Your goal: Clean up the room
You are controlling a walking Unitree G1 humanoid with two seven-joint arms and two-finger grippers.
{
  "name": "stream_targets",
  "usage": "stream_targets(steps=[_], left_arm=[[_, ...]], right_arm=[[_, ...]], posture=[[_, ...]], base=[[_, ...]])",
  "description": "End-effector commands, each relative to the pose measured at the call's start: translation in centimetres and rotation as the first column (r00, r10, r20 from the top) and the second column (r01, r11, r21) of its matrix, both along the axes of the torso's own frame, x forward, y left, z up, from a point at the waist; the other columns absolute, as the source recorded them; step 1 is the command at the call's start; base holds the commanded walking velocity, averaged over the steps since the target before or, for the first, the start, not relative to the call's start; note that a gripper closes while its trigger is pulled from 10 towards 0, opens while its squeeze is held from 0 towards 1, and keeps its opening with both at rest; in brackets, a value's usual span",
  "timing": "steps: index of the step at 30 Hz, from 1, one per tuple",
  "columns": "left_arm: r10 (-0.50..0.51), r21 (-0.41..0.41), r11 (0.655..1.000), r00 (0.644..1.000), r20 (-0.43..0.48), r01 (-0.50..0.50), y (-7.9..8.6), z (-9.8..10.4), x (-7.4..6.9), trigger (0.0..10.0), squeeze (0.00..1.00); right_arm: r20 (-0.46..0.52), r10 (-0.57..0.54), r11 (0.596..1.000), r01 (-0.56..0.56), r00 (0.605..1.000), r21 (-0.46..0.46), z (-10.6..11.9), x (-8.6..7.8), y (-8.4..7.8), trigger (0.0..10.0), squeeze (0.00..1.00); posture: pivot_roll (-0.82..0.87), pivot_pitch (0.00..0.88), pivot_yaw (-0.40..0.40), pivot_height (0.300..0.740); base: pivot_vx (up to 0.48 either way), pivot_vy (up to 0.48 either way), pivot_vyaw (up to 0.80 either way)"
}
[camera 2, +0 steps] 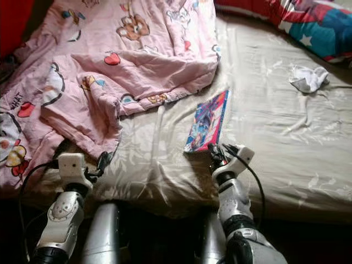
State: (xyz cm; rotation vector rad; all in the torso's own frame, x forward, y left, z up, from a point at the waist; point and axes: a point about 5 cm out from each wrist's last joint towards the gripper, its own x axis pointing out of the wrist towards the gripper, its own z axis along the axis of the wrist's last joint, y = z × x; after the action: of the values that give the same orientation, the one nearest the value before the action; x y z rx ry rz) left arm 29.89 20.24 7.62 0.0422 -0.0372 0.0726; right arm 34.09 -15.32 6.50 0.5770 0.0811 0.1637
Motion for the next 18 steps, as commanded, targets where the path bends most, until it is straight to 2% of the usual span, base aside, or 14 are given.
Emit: stream_targets(steps=[1, 6, 7, 12, 18], left_arm=[[-0.003, 0.008, 1.0, 1.0, -0.022, 0.004, 0.0, -0.7, -0.4, 10.0, 0.0], [0.003, -0.006, 1.0, 0.999, -0.033, -0.003, 0.1, -1.2, -0.8, 10.0, 0.0], [0.02, -0.025, 0.999, 0.999, -0.036, -0.02, 0.3, -1.6, -1.1, 10.0, 0.0], [0.029, -0.042, 0.999, 0.999, -0.036, -0.03, 0.2, -1.9, -1.3, 10.0, 0.0], [0.026, -0.049, 0.998, 0.999, -0.039, -0.028, -0.1, -2.1, -1.4, 10.0, 0.0]], right_arm=[[0.05, -0.03, 0.996, 0.034, 0.998, -0.085, 0.6, 0.0, -0.7, 10.0, 0.0], [0.123, -0.023, 0.96, 0.056, 0.992, -0.273, 1.5, -0.2, -1.1, 10.0, 0.0], [0.147, -0.018, 0.927, 0.072, 0.989, -0.367, 1.5, -0.6, -1.5, 10.0, 0.0], [0.14, -0.046, 0.925, 0.095, 0.989, -0.367, 1.0, -1.2, -2.1, 10.0, 0.0], [0.113, -0.057, 0.92, 0.096, 0.992, -0.38, 0.4, -1.4, -2.0, 10.0, 0.0]], posture=[[0.13, 0.142, -0.069, 0.586], [0.11, 0.135, -0.074, 0.586], [0.1, 0.138, -0.079, 0.586], [0.1, 0.143, -0.085, 0.621], [0.1, 0.144, -0.091, 0.656]], base=[[0.0, 0.0, 0.0], [0.0, 0.0, 0.0], [0.0, 0.0, 0.0], [0.0, 0.0, 0.0], [0.0, 0.0, 0.0]])
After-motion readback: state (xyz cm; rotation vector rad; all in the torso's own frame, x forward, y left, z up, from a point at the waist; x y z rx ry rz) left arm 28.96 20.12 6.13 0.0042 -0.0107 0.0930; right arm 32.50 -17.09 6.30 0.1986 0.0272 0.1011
